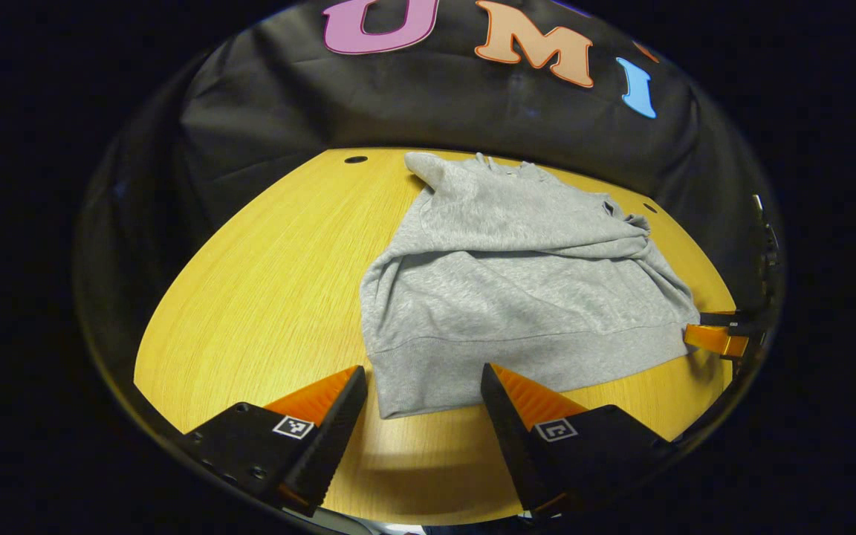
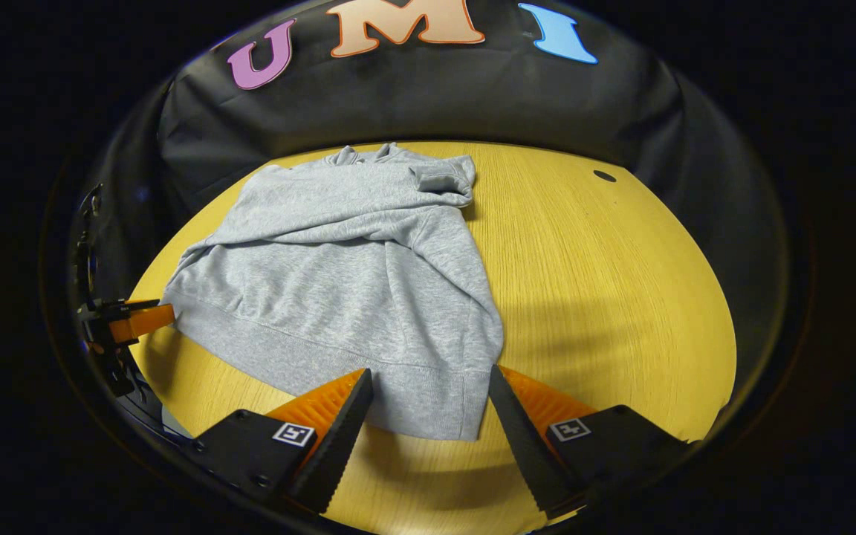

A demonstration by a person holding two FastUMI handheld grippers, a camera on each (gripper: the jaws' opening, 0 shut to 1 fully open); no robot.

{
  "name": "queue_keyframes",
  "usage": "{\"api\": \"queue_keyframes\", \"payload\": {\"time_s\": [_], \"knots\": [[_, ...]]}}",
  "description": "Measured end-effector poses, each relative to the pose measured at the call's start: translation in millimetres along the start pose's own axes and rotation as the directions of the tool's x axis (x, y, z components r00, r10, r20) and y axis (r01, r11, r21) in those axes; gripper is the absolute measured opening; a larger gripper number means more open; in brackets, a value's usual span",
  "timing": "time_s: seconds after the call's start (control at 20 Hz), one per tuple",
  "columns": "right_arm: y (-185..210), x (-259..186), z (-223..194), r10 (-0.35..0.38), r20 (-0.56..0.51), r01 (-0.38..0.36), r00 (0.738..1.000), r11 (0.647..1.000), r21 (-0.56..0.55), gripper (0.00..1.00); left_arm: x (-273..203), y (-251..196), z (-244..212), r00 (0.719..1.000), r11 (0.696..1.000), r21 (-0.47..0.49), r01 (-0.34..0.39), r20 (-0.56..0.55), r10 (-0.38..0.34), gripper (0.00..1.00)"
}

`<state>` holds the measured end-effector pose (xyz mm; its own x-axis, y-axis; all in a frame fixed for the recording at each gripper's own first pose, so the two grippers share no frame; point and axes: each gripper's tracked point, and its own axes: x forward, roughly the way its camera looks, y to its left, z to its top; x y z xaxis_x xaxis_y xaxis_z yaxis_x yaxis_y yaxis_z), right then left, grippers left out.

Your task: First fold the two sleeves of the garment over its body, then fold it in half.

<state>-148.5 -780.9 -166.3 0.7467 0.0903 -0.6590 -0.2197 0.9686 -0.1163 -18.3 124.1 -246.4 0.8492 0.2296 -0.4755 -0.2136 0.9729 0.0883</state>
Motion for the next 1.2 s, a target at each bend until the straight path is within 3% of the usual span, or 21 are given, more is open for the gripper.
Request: {"api": "queue_keyframes", "payload": {"time_s": [0.1, 0.2, 0.3, 0.45, 0.55, 0.6, 0.65, 0.7, 0.85, 1.0, 1.2], "knots": [[0, 1, -1, -0.002, -0.005, 0.002, 1.000, 1.000, 0.003, 0.95, 3, -3, -3, 1.000, 1.000, 0.019, 0.007, -0.017, -0.006, 0.93], [-1, 1, 0, -0.001, -0.010, 0.001, 1.000, 1.000, 0.006, 0.98, 6, -5, -1, 1.000, 0.999, 0.032, 0.011, -0.013, -0.011, 0.93], [2, 1, 1, 0.007, -0.009, -0.007, 1.000, 1.000, 0.011, 0.92, 6, -6, -1, 1.000, 0.999, 0.037, 0.011, -0.015, -0.010, 0.92], [16, 3, 0, 0.028, -0.013, -0.028, 1.000, 0.999, 0.020, 0.63, 7, -9, 1, 0.999, 0.999, 0.041, 0.028, -0.019, -0.027, 0.87], [22, 3, 0, 0.030, -0.017, -0.030, 0.999, 0.999, 0.018, 0.34, 9, -13, 1, 0.999, 0.997, 0.057, 0.047, -0.023, -0.046, 0.80], [23, 3, 0, 0.026, -0.019, -0.026, 0.999, 1.000, 0.015, 0.27, 9, -14, 1, 0.998, 0.996, 0.065, 0.063, -0.025, -0.062, 0.77], [27, 0, 1, 0.034, -0.027, -0.033, 0.999, 0.999, 0.023, 0.24, 10, -16, 2, 0.997, 0.995, 0.068, 0.076, -0.027, -0.075, 0.71], [27, 2, 0, 0.034, -0.032, -0.033, 0.999, 0.999, 0.025, 0.14, 10, -17, 3, 0.995, 0.993, 0.066, 0.093, -0.029, -0.091, 0.65], [29, 2, 0, 0.050, -0.053, -0.049, 0.997, 0.998, 0.027, 0.09, 12, -20, 7, 0.991, 0.991, 0.030, 0.132, -0.031, -0.131, 0.42], [31, 1, 3, 0.044, -0.062, -0.044, 0.997, 0.999, 0.012, 0.06, 16, -25, 9, 0.991, 0.990, -0.049, 0.132, -0.015, -0.133, 0.01], [33, -1, 5, 0.030, -0.059, -0.029, 0.998, 1.000, 0.012, 0.03, 16, -27, 9, 0.991, 0.991, -0.008, 0.132, -0.020, -0.132, 0.00]]}}
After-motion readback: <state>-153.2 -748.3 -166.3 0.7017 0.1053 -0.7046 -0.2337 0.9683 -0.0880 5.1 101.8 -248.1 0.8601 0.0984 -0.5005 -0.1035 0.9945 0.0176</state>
